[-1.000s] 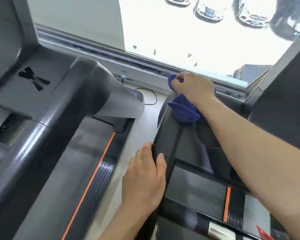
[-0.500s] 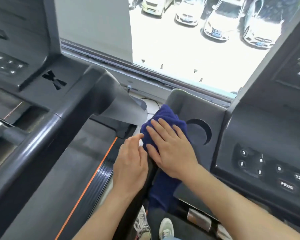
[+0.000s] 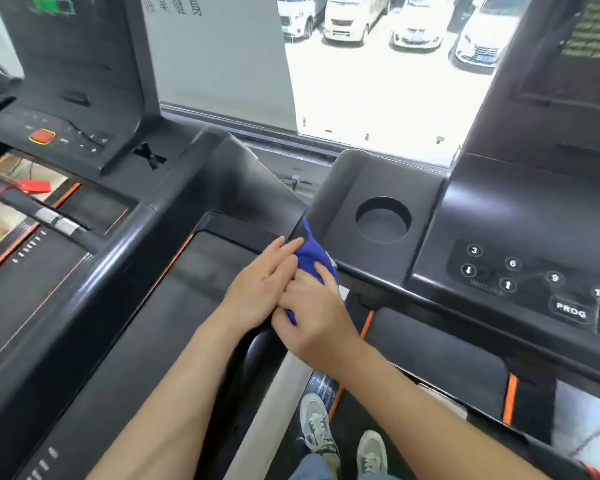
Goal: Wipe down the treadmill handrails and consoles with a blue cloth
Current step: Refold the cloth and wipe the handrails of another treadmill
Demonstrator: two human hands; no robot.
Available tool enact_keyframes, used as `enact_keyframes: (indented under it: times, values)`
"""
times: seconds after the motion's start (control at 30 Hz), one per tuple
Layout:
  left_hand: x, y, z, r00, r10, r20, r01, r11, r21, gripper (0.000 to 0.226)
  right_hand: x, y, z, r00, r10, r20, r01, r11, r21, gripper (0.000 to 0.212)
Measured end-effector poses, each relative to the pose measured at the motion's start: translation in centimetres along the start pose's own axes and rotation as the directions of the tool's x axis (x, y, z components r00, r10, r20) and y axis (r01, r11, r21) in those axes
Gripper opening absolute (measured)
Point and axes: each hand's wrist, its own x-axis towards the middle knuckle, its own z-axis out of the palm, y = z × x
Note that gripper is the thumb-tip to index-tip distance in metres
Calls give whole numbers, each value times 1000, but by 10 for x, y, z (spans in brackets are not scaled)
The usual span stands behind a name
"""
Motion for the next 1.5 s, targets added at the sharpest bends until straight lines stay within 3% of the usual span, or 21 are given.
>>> enact_keyframes:
  times: [0.07, 0.1, 0.17, 0.3, 0.37, 0.47, 0.57, 0.7, 0.77, 0.8, 0.87, 0.93, 1.0, 1.07, 1.13, 1.23, 1.27, 1.33, 1.4, 1.43, 1.5]
  values:
    - [-2, -6, 5, 999, 33, -27, -28, 983, 182, 45, -27, -7, -11, 956, 223, -190, -203, 971, 123, 21]
    - [-5, -7, 9, 996, 69, -60, -51, 964, 261, 51, -36, -12, -17, 901, 386, -199, -346, 915, 208, 28]
    - [-15, -6, 15, 983, 105, -150, -55, 951, 304, 55, -42, -19, -18, 797, 604, -26, -577, 773, 265, 35]
    - [-31, -5, 20, 948, 164, -273, -88, 959, 271, 50, -9, -15, -8, 721, 656, 224, -691, 705, 158, 42]
    - [-36, -3, 21, 951, 181, -251, -82, 929, 360, 47, 8, -7, -10, 640, 676, 364, -768, 573, 286, 27]
    - [-34, -3, 24, 952, 256, -168, -134, 841, 524, 46, 20, 3, -19, 527, 679, 512, -823, 256, 508, 11]
    - [-24, -6, 29, 945, 321, -60, -201, 717, 667, 56, 24, 10, -21, 496, 667, 557, -812, 129, 569, 11]
    - [-19, -6, 38, 966, 257, -11, -153, 606, 781, 65, 21, 14, -20, 492, 665, 562, -814, 122, 568, 11]
    - [-21, -6, 35, 968, 251, 20, -169, 588, 791, 72, 18, 11, -16, 521, 697, 493, -820, 247, 517, 3]
    - [-21, -7, 31, 965, 262, 25, -186, 612, 769, 74, 16, 8, -13, 545, 705, 454, -820, 334, 465, 13]
    - [-16, -5, 18, 987, 159, -12, -119, 787, 605, 75, 14, -1, -11, 584, 701, 410, -808, 452, 378, 38]
    - [-8, -1, 2, 996, -82, 21, 72, 954, 290, 71, 14, -3, -7, 595, 694, 406, -802, 478, 359, 53]
    - [4, -2, -7, 984, -143, 104, 136, 988, 73, 51, 17, 3, -10, 596, 666, 449, -802, 469, 368, 60]
    - [11, -5, -5, 988, -123, 93, 111, 986, 123, 46, 22, 13, -17, 574, 604, 553, -819, 431, 379, 68]
    - [5, -3, 8, 998, -62, -9, 62, 936, 347, 63, 24, 21, -17, 531, 582, 616, -847, 340, 409, 84]
    - [-8, -3, 37, 975, 197, -103, -57, 668, 742, 91, 25, 32, -8, 492, 642, 588, -843, 184, 505, 91]
    - [-10, -4, 42, 964, 244, -102, -68, 600, 797, 92, 25, 36, -8, 483, 640, 598, -837, 137, 529, 92]
    - [-9, -5, 41, 955, 284, -87, -97, 575, 812, 88, 24, 35, -14, 459, 646, 610, -845, 107, 523, 90]
    - [-5, -6, 34, 962, 262, -74, -123, 659, 742, 84, 21, 26, -14, 468, 667, 580, -871, 236, 431, 79]
    - [-2, -4, 27, 981, 183, -68, -98, 763, 639, 80, 19, 19, -11, 482, 693, 536, -871, 318, 374, 80]
    - [10, -4, 9, 1000, -1, 5, -1, 971, 241, 61, 16, 4, -4, 547, 716, 435, -835, 430, 342, 94]
